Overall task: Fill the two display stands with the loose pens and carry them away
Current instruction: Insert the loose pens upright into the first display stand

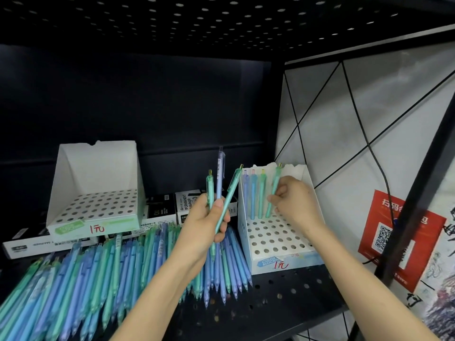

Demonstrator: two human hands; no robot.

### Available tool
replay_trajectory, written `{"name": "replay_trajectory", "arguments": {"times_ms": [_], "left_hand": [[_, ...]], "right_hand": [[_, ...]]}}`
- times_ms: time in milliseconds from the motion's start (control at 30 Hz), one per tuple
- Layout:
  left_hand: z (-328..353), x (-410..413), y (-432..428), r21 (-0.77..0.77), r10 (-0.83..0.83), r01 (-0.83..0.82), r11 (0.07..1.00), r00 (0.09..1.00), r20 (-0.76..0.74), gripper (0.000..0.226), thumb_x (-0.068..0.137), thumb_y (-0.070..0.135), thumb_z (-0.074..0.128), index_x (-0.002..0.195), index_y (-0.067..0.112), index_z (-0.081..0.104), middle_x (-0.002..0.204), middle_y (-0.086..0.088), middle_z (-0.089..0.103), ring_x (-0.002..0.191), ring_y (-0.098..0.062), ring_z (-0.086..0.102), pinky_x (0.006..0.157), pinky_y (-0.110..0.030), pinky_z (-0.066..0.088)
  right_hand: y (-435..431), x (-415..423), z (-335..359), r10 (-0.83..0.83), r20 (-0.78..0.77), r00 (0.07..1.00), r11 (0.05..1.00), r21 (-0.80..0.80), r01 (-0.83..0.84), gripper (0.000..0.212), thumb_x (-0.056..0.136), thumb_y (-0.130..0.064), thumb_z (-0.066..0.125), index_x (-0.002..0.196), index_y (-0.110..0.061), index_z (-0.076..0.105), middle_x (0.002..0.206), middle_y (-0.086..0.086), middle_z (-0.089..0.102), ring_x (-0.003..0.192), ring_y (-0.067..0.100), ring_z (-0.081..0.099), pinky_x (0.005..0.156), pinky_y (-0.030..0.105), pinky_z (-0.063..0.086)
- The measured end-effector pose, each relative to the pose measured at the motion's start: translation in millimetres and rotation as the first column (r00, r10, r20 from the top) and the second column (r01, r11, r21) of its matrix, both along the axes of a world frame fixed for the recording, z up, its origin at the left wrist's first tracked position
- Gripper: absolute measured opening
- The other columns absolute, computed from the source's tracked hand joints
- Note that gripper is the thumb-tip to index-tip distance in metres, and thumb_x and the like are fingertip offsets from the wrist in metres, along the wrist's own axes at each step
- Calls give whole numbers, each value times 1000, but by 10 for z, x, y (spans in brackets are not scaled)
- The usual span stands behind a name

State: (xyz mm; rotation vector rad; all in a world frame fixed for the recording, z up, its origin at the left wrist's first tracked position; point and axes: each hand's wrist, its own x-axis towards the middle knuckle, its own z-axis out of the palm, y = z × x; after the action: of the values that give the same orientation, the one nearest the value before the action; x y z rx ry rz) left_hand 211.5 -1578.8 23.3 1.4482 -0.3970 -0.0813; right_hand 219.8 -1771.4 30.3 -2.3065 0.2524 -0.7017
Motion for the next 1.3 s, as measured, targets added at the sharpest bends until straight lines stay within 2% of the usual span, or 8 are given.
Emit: {"name": "replay_trajectory", "arguments": {"times_ms": [433,533,667,800,933,1067,1167,1300], "left_hand": [[-16,-6,-15,-16,-36,36,999,999,-5,15,97,21,42,98,11,53,68,0,51,50,-4,44,42,-16,35],[-8,-13,-17,-18,-47,47,999,999,5,15,97,21,42,99,10,52,68,0,51,50,-4,43,42,-16,35],[0,-53,-49,24,-84,83,996,994,65,15,97,22,43,99,12,52,67,1,52,51,-5,44,42,-17,34],[-22,-93,-59,127,-101,80,989,981,168,16,98,22,41,102,10,50,68,0,55,52,-9,48,43,-19,36],[-49,-64,-51,196,-21,-22,980,977,214,15,98,21,40,99,8,49,69,2,57,53,-13,53,44,-21,40],[-50,-29,-25,154,48,-81,985,978,202,13,97,21,41,96,12,50,69,1,56,55,-13,54,45,-21,41],[-53,-11,-15,124,62,-84,989,982,176,12,97,20,43,96,12,52,68,1,57,55,-13,54,45,-22,40],[-55,-15,-18,100,54,-69,993,988,142,12,97,19,44,95,13,55,67,2,59,52,-12,53,42,-20,36]], "right_hand": [[13,83,-157,-57,-82,995,997,-52,53,21,83,-7,63,104,-9,61,89,1,64,88,18,61,69,23,44],[119,-96,-65,-144,155,977,987,-53,154,25,88,-27,61,109,-15,60,90,-5,65,79,13,60,67,25,42],[460,-326,167,112,240,964,981,126,-146,30,82,-49,59,85,-21,70,76,-14,67,73,0,60,69,20,46],[591,-397,200,170,183,968,942,258,-214,26,85,-33,64,69,-12,66,61,-4,60,54,1,52,56,15,42],[312,-487,360,52,294,954,779,586,-223,15,92,-17,56,86,-8,66,69,3,61,53,8,56,58,22,53],[-6,-378,348,-177,371,911,926,377,27,16,96,-15,48,100,-9,62,75,2,63,61,11,63,61,27,54],[-62,-239,175,-153,318,936,977,191,95,17,95,-18,46,100,-11,61,85,6,66,72,24,65,69,47,55],[-87,-81,8,-133,308,942,991,74,115,18,94,-16,46,90,-5,60,76,10,65,67,29,63,64,48,52]]}}
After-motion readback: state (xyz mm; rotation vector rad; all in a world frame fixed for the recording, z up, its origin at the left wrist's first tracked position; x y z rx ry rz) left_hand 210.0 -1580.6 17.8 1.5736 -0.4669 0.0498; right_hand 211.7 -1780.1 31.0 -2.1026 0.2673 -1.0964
